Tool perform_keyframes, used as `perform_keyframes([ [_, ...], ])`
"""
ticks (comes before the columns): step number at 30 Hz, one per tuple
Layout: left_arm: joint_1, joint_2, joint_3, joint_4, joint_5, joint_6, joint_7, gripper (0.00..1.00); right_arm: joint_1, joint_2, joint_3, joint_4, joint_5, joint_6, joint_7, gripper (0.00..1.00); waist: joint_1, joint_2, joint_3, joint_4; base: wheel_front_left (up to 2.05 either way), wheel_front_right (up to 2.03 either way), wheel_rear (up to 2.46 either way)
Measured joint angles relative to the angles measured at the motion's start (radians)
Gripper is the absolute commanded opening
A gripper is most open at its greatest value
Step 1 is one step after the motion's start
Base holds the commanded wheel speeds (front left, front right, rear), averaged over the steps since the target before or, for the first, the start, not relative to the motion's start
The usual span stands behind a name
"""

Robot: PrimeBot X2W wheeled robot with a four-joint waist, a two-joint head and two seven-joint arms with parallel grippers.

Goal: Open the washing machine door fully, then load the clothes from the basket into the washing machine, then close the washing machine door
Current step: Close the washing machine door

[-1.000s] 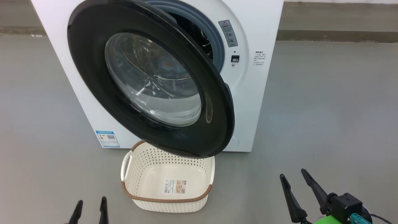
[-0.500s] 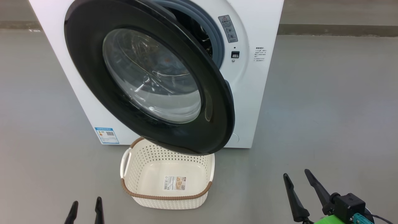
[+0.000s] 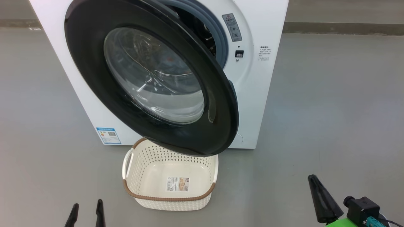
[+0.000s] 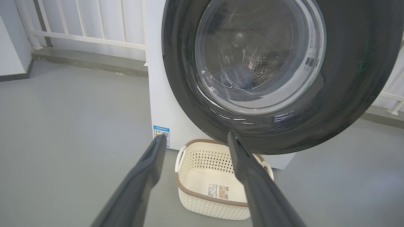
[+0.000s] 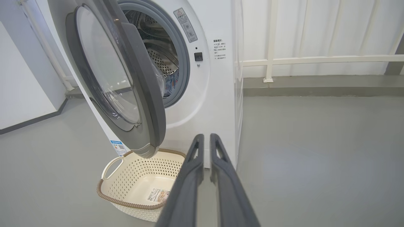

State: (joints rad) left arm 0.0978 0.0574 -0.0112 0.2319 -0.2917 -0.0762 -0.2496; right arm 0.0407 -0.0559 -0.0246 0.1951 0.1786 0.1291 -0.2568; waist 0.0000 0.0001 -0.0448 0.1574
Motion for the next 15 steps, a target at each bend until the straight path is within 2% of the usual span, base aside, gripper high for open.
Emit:
perform_keyframes([
  [15,-0.001,-0.007,0.005,-0.003,0.000,-0.009,0.000,1.00,-0.037,0.009,-0.022,0.021,0.008,0.000,0.000,0.00,0.0000,0.0000,0.020,0.010,0.00,0.00,0.00],
])
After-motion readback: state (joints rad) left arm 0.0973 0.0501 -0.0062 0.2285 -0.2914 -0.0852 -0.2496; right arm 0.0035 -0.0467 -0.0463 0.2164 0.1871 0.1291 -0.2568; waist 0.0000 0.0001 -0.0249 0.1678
